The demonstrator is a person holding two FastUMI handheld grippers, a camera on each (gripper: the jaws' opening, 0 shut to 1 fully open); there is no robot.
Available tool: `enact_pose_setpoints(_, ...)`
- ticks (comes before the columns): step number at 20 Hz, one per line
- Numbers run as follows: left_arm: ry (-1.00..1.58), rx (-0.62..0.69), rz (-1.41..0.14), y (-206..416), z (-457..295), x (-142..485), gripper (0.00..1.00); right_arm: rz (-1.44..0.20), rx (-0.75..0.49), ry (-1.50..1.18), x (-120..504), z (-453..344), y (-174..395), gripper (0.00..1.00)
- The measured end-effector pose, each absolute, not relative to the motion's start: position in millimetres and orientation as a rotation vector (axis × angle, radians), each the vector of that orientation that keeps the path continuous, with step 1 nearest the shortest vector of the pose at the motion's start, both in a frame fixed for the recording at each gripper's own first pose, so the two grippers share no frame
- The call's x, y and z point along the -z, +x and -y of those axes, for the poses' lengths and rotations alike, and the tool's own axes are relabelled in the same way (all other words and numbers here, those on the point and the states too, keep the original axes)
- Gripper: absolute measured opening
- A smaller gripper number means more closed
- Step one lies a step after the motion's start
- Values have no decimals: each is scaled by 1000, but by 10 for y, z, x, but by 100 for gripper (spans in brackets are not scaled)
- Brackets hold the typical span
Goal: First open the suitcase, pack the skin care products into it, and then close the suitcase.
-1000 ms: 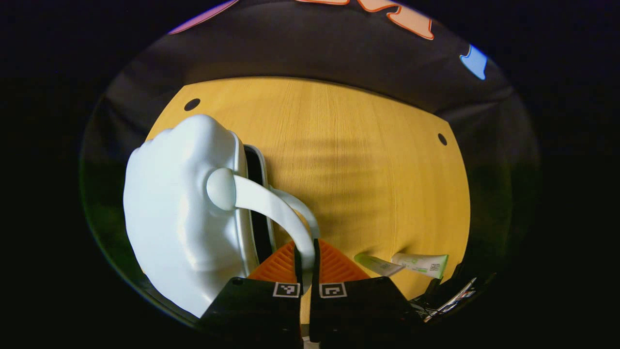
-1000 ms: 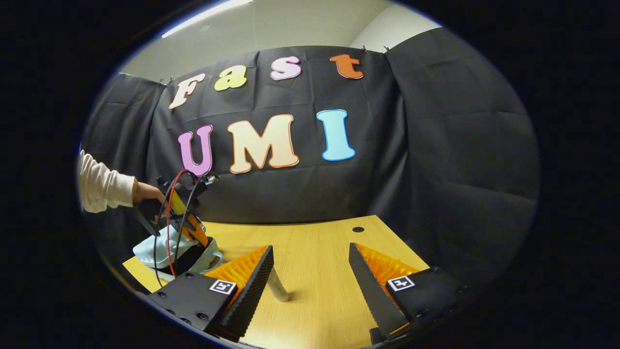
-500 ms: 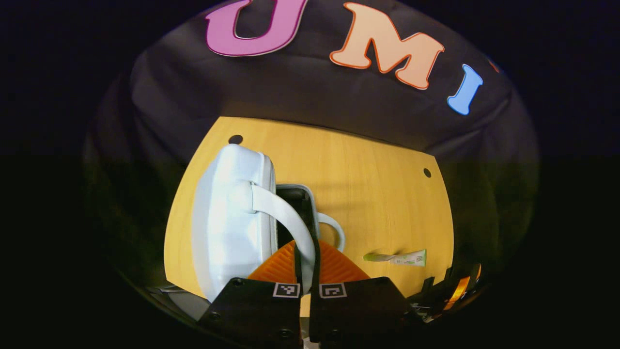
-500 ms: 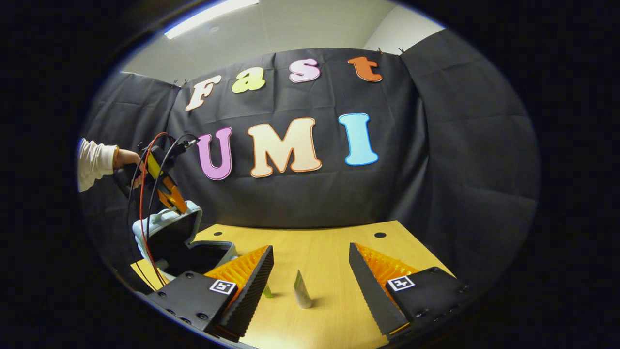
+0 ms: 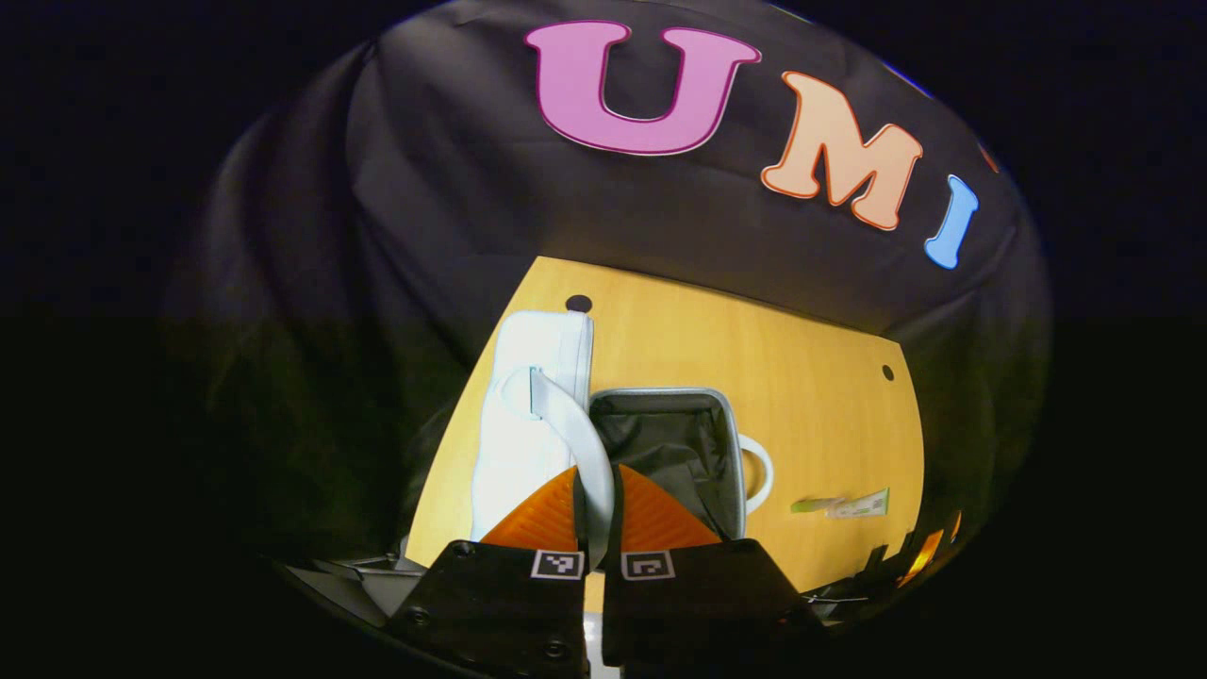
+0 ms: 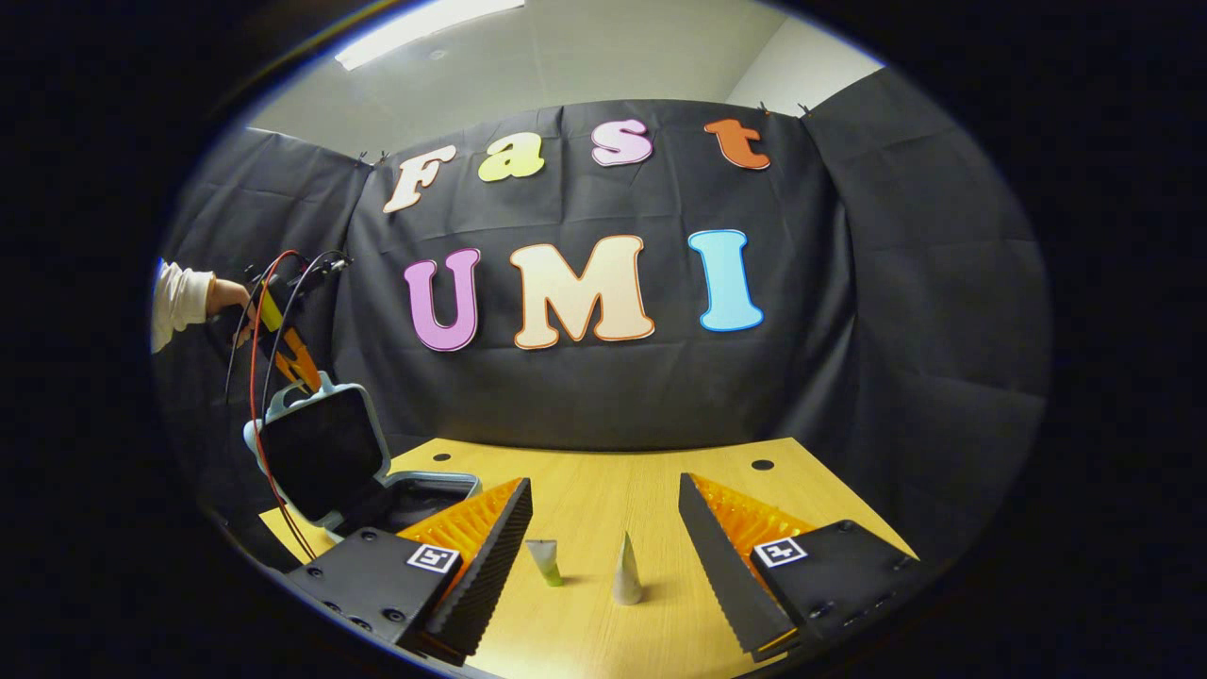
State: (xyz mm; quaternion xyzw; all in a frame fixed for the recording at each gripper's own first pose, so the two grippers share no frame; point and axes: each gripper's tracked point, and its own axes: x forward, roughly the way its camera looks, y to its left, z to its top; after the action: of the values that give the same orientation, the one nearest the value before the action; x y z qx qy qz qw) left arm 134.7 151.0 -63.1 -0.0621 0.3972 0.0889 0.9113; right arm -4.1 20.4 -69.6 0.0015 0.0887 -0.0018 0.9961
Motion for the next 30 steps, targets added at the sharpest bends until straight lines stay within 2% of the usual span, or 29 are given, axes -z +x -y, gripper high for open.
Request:
enact_pose_setpoints(9,-64,-312,-817,1058,-2593,860,0,-172,40,-3,689,-482,-143,97)
enact_pose_setpoints(17,-132,-405,-869,777,-3383,1557,0,-186,48,0,688,-723,-156,97)
enact_pose_setpoints(24,-319,-422,-963,541,-3541,2566,0,-203,92,44,641,-801,-137,97)
enact_pose_setpoints(26,-382,-421,-977,530,-3545,2774,0,-194,107,38,605,-819,-155,94)
enact_pose_setpoints(30,-435,-406,-990,439,-3590,3076,0,-210,125,30,664,-857,-192,97)
